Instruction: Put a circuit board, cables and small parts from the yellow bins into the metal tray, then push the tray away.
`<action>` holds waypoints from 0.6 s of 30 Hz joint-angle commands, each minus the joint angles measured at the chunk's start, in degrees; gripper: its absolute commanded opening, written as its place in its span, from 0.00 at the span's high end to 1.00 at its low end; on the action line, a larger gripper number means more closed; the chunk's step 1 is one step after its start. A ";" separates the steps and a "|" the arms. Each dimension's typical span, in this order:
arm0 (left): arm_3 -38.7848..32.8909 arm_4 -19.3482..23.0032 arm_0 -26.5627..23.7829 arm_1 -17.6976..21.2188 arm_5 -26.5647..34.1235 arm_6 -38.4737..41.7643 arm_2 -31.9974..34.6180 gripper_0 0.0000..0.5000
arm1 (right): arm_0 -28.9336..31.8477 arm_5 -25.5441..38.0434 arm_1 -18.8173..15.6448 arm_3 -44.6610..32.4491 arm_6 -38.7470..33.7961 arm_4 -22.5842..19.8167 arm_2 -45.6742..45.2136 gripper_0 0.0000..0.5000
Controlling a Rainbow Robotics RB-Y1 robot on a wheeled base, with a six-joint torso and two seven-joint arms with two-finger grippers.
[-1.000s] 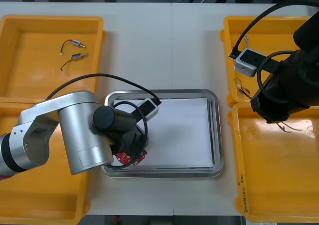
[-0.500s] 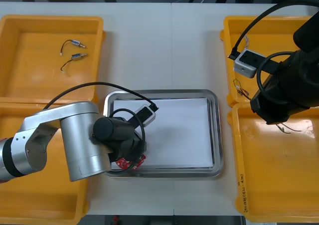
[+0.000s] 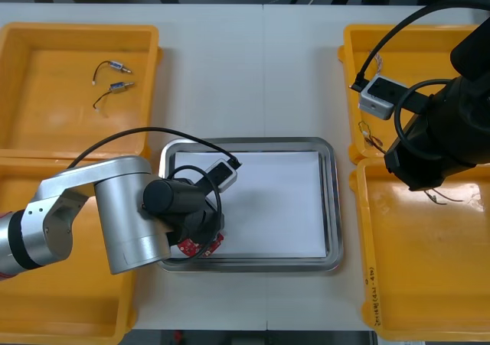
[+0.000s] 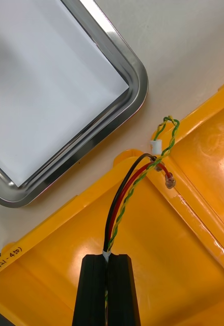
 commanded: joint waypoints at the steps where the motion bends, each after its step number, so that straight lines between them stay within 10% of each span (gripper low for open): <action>1: -0.63 1.95 -2.02 1.57 -0.14 4.92 0.81 0.57 | -1.92 -0.52 -2.06 -1.55 1.52 -0.51 0.53 1.00; 2: -0.89 2.65 -2.02 1.57 0.21 4.83 1.34 0.17 | -1.92 -0.52 -2.06 -1.55 1.52 -0.59 0.53 1.00; 4: -1.24 3.18 -2.02 1.57 1.18 4.83 1.96 0.00 | -1.92 -0.52 -2.06 -1.55 1.52 -0.51 0.53 1.00; 18: -5.29 10.21 -2.02 -0.27 11.55 3.16 9.69 0.00 | -1.92 -0.78 -1.97 -1.99 1.96 -0.59 0.53 1.00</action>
